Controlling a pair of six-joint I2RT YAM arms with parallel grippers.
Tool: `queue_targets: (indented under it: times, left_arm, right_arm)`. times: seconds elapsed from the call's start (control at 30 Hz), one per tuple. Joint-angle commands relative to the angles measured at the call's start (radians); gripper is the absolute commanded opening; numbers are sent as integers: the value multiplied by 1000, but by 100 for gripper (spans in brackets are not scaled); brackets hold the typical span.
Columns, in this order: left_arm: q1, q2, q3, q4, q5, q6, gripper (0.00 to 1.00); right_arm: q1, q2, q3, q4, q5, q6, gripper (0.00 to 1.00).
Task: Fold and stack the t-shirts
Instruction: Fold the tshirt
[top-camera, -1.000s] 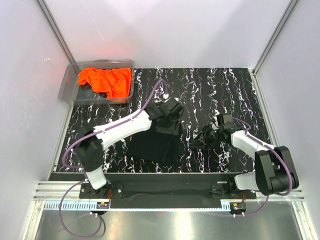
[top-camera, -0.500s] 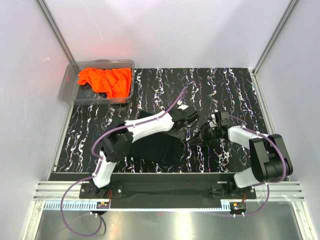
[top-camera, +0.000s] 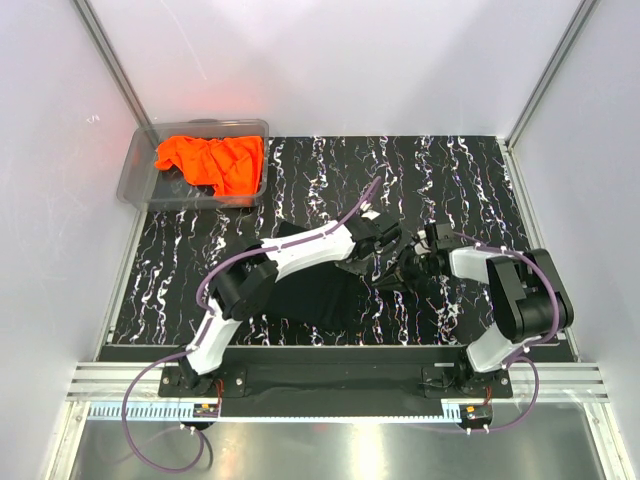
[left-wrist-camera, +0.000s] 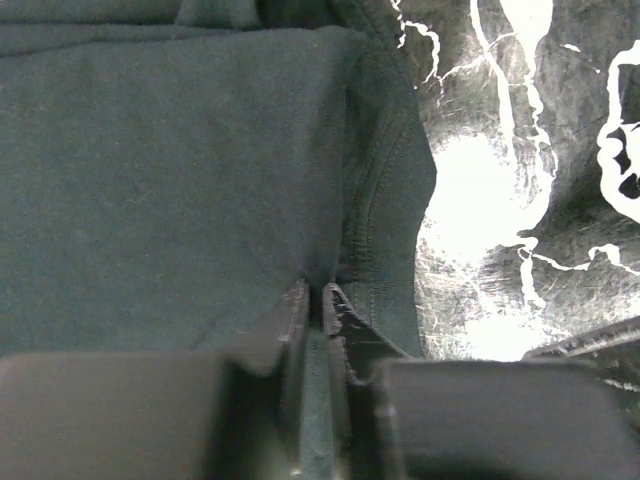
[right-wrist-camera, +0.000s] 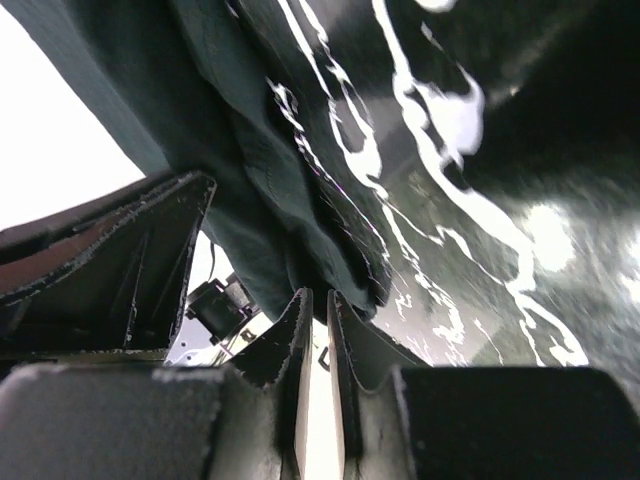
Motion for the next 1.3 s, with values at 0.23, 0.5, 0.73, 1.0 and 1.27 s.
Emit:
queue_targets:
  times: [0.23, 0.5, 0.73, 1.0, 1.27]
  left_arm:
    - [41, -112, 24, -5, -19, 13, 0]
    - [62, -215, 59, -38, 32, 21, 0]
    - [84, -239, 42, -51, 41, 22, 0]
    - [105, -212, 76, -48, 87, 15, 0]
    - [108, -138, 136, -48, 151, -5, 0]
  right_arm:
    - [18, 83, 70, 148, -73, 80, 14]
    - [139, 215, 113, 441, -97, 250, 12]
    - [168, 321, 217, 477, -56, 278, 9]
    - [193, 345, 297, 193, 145, 109, 5]
    - [237, 352, 309, 18, 334, 47, 4]
